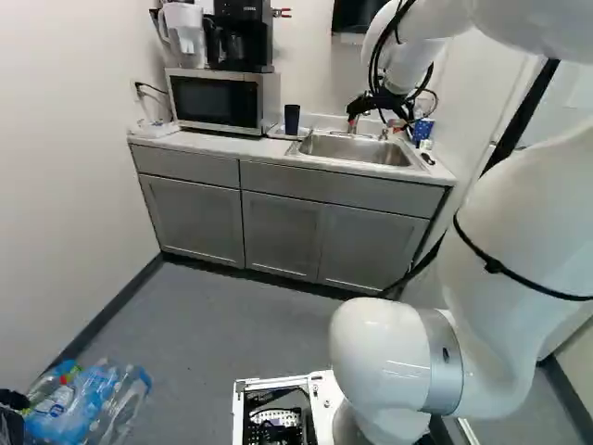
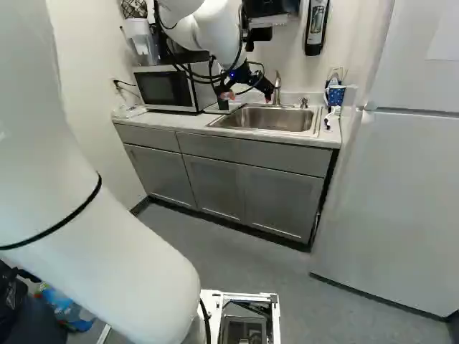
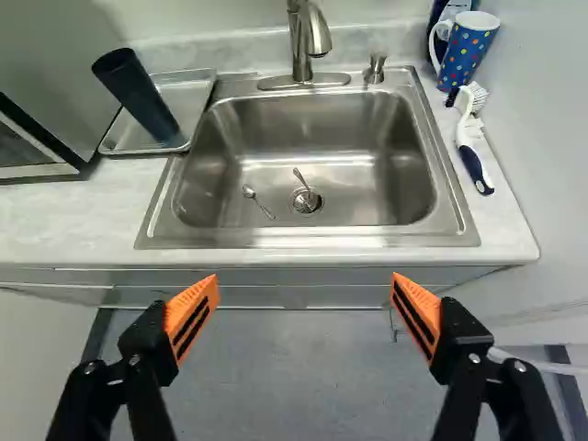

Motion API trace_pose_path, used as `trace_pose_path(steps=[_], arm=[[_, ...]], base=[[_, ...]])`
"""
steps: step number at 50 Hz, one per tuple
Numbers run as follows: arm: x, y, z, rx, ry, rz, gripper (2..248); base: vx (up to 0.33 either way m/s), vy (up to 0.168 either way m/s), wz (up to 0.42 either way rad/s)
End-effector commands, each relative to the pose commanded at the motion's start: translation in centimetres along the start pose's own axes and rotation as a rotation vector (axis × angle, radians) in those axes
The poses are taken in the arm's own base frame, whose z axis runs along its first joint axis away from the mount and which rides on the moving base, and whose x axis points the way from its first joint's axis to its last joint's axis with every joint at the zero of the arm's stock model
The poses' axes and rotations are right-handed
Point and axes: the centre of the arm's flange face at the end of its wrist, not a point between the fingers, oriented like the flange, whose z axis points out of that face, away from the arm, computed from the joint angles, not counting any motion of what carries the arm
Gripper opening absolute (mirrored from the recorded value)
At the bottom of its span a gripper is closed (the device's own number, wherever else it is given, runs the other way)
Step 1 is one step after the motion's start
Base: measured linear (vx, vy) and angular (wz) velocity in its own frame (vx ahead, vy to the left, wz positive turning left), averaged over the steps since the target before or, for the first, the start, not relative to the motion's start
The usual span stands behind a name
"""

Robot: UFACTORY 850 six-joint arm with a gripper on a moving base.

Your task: Rinse the cup and place it in the tray

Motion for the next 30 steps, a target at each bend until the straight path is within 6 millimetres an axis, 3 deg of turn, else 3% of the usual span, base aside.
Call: trace_pose_path(steps=[30], arm=[[-1.0,-0.4,0.6,0.006,0.013,-0.008,247]], base=[[0.000,0.000,0.000]])
